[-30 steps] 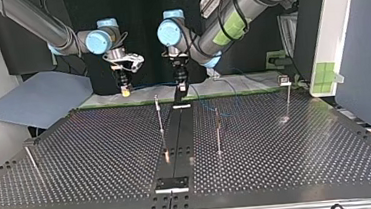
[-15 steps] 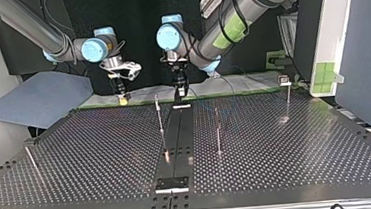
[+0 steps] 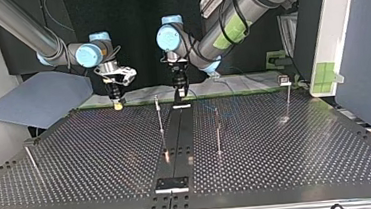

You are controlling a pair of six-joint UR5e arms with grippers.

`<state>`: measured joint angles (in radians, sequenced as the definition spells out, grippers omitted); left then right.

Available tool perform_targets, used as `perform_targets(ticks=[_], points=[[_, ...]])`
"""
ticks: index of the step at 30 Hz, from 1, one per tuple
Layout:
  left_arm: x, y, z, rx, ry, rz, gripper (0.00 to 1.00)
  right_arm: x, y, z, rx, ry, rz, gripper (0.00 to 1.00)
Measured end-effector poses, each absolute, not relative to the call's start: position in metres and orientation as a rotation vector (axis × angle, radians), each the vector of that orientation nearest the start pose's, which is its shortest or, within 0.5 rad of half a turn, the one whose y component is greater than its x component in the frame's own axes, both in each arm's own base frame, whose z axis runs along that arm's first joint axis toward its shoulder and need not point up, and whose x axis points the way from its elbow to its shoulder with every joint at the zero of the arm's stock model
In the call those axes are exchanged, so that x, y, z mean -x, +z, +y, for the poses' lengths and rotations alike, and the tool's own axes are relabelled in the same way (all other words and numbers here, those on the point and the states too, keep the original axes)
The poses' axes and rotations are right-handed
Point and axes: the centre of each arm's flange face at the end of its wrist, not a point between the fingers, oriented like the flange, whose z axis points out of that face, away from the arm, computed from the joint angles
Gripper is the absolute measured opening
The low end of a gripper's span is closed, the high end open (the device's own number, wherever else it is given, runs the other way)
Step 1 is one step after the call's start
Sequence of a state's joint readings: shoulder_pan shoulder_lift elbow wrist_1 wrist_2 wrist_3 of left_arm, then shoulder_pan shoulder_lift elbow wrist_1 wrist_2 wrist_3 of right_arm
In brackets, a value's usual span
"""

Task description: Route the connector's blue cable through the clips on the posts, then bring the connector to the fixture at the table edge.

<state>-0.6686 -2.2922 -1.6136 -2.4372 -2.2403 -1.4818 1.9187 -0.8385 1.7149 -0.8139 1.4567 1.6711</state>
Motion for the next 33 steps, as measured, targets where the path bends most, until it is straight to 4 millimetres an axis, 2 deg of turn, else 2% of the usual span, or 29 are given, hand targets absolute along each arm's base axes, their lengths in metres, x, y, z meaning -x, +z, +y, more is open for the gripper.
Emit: perform_targets(ticks=[13, 24, 33], points=[[-0.457, 0.106, -0.450, -0.110, 0.092, 1.617, 0.02, -0.347, 0.076, -0.550, -1.566, 1.587, -1.072, 0.00], [-0.446, 0.105, -0.457, -0.144, 0.091, 1.632, 0.02, -0.347, 0.078, -0.551, -1.573, 1.577, -1.065, 0.00], [-0.440, 0.104, -0.460, -0.158, 0.096, 1.648, 0.02, -0.347, 0.088, -0.553, -1.568, 1.577, -1.058, 0.00]])
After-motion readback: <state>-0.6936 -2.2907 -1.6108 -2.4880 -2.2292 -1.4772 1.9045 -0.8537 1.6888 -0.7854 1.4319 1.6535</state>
